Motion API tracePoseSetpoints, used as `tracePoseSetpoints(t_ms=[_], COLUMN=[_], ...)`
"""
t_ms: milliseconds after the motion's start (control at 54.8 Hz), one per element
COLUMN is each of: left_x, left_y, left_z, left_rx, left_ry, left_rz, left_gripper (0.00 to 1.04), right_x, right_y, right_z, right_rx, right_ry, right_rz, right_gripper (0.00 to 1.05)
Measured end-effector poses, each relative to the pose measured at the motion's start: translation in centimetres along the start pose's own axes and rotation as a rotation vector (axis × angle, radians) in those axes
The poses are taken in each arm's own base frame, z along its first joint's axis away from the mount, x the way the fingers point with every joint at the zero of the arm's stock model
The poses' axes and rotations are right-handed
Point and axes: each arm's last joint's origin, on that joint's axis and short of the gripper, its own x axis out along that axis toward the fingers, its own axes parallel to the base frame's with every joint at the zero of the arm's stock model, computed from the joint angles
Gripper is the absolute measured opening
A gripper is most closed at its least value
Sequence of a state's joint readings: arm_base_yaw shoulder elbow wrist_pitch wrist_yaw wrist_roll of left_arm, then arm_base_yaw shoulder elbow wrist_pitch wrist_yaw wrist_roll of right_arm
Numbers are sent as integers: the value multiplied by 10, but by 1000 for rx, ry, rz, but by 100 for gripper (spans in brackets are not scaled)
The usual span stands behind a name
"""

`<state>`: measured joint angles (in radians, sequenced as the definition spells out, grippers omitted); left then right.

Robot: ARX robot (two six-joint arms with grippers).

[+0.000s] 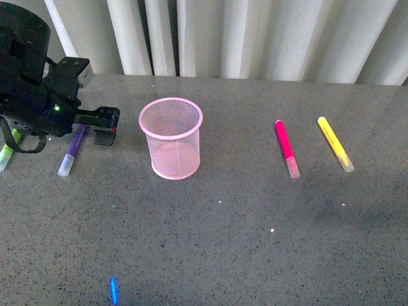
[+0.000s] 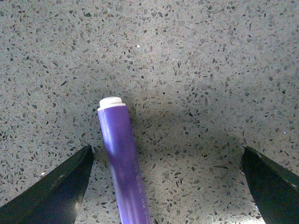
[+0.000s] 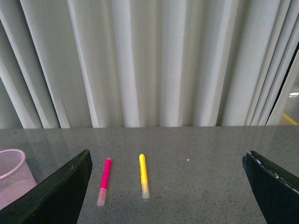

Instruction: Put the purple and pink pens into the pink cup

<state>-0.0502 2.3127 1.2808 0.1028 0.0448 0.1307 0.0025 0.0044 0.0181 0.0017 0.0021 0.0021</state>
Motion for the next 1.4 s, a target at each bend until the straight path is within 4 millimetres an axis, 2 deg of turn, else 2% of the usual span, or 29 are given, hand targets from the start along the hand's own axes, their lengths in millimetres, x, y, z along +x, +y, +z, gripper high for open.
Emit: tracePoseSetpoints(t_ms=[328, 456, 493, 584, 784, 985, 1240, 1313, 1405], left_x=[3, 3, 3, 4, 3, 0, -18, -28, -52], left_y=[2, 5, 7, 7, 8, 10, 21, 24, 24], left_z=[0, 0, -1, -1, -2, -4, -16, -13, -1], left_rx=[19, 19, 18, 20, 11, -26, -109, -143, -191], left_ry=[11, 15, 17, 21, 56, 40, 32, -18, -149], left_rz=[3, 5, 7, 8, 11, 0, -13, -27, -70], left_gripper=[98, 74, 63, 46, 15, 13, 13, 13, 13], right_x=[0, 0, 0, 0, 0, 0, 0, 0, 0], right_y=[0, 0, 0, 0, 0, 0, 0, 0, 0], right_z=[0, 0, 0, 0, 0, 0, 0, 0, 0], right_rx=[0, 0, 0, 0, 0, 0, 0, 0, 0], right_ry=[0, 0, 0, 0, 0, 0, 0, 0, 0], right_rz=[0, 0, 0, 0, 0, 0, 0, 0, 0], right_gripper=[98, 98, 98, 98, 98, 98, 98, 98, 98])
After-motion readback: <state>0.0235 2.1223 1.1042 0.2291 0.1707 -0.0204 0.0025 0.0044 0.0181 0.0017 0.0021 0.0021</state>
